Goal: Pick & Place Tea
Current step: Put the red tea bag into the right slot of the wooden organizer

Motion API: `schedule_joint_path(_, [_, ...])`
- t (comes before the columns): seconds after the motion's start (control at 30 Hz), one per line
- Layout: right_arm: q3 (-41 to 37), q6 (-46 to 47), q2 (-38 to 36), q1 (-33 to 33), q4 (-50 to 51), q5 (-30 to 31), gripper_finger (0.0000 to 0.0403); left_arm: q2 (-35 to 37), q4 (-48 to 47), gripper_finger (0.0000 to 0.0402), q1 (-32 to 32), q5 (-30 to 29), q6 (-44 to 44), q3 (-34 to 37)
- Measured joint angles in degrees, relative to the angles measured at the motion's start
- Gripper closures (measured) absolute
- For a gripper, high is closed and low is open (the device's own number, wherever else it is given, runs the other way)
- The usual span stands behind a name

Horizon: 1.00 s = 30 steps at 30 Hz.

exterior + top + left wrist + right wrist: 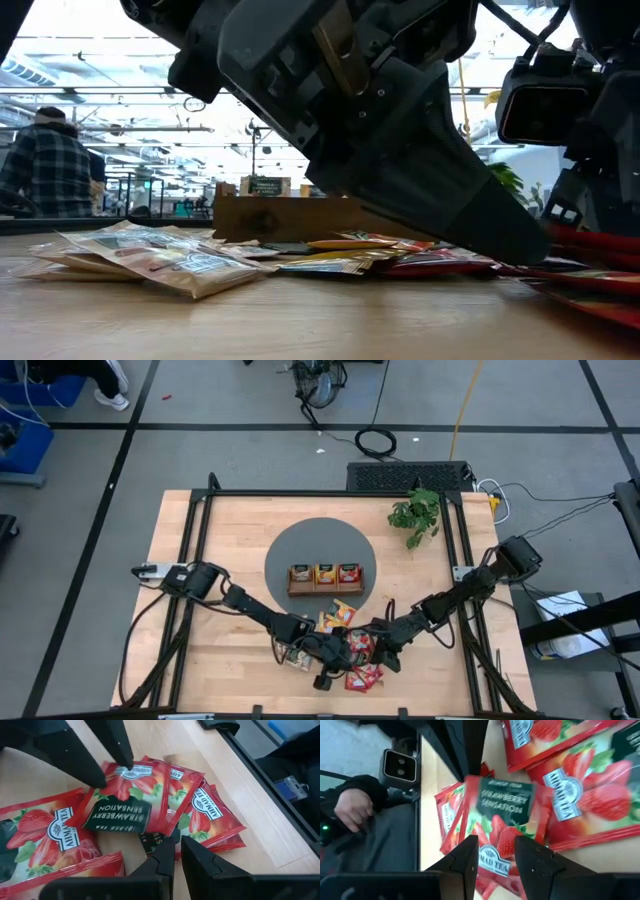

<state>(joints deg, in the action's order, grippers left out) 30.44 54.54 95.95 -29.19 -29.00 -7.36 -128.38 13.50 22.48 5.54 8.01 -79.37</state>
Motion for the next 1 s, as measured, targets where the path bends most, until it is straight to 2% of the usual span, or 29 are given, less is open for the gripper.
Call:
schedule_joint_path(0.5, [-0.13,-1.51,-2.54,0.04,1.60,-0.22,0.0286,0.11,0.25,0.0366,-0.24,-0.04,-0.37,0.03])
schedule_joint_path(0.83, [-0.22,-1.96,-8.85,-0.15,12.15,-0.17,0.0286,1.68,1.18,0.0366,1.39,-0.02,0.01,-1.89])
schedule_joint_path(1.0, [-0.15,-4.50,-10.90,-3.10,12.73,3.77,0.0286,1.68,0.82,0.0366,0.65,-2.69,2.28,-2.58])
